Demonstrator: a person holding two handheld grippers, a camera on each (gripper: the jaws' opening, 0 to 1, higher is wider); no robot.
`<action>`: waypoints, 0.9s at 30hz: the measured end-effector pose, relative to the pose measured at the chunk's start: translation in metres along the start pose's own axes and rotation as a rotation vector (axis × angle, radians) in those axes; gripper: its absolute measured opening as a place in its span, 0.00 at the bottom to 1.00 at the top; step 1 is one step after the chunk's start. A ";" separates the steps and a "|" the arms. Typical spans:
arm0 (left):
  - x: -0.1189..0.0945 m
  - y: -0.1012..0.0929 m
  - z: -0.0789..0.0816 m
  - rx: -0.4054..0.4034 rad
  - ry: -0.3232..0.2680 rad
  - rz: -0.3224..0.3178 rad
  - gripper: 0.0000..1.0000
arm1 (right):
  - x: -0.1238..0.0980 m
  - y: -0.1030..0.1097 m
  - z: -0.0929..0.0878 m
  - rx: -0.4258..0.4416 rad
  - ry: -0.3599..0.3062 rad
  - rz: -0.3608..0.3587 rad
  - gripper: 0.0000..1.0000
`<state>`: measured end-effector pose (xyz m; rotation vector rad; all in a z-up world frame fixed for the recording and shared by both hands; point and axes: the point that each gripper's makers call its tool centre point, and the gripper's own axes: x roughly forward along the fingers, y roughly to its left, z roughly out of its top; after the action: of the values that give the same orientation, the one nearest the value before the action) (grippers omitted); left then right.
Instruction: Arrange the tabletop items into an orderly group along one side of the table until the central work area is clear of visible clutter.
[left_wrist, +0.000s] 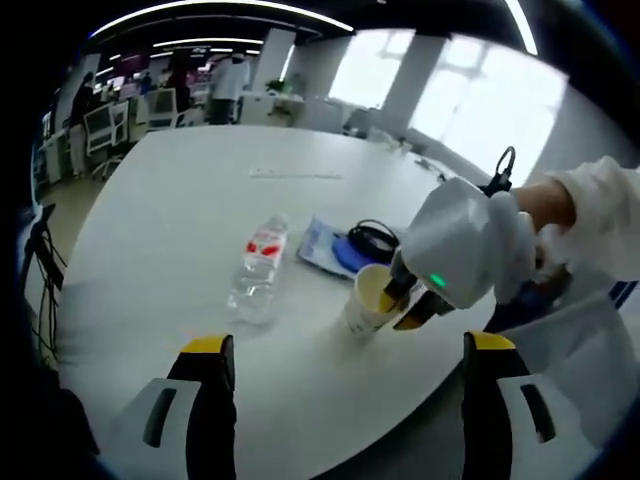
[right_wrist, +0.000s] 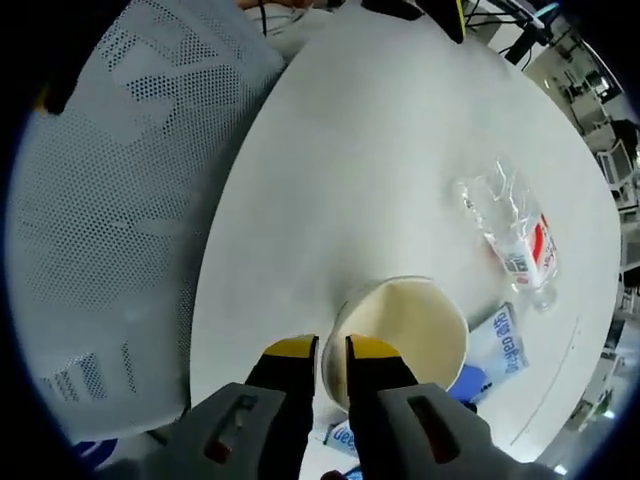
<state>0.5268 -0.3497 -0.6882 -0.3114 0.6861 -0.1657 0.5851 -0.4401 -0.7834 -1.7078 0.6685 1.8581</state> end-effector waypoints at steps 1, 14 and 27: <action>0.000 0.000 -0.001 0.001 0.004 0.000 0.92 | 0.000 0.000 0.001 0.003 -0.005 0.001 0.12; 0.002 0.000 -0.001 -0.008 0.007 -0.002 0.92 | -0.015 -0.002 0.005 0.068 -0.059 -0.020 0.21; 0.004 0.001 -0.005 0.023 0.032 -0.001 0.92 | -0.060 -0.002 0.023 0.155 -0.209 -0.087 0.30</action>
<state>0.5268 -0.3511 -0.6948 -0.2870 0.7150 -0.1794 0.5739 -0.4262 -0.7214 -1.4005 0.6261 1.8413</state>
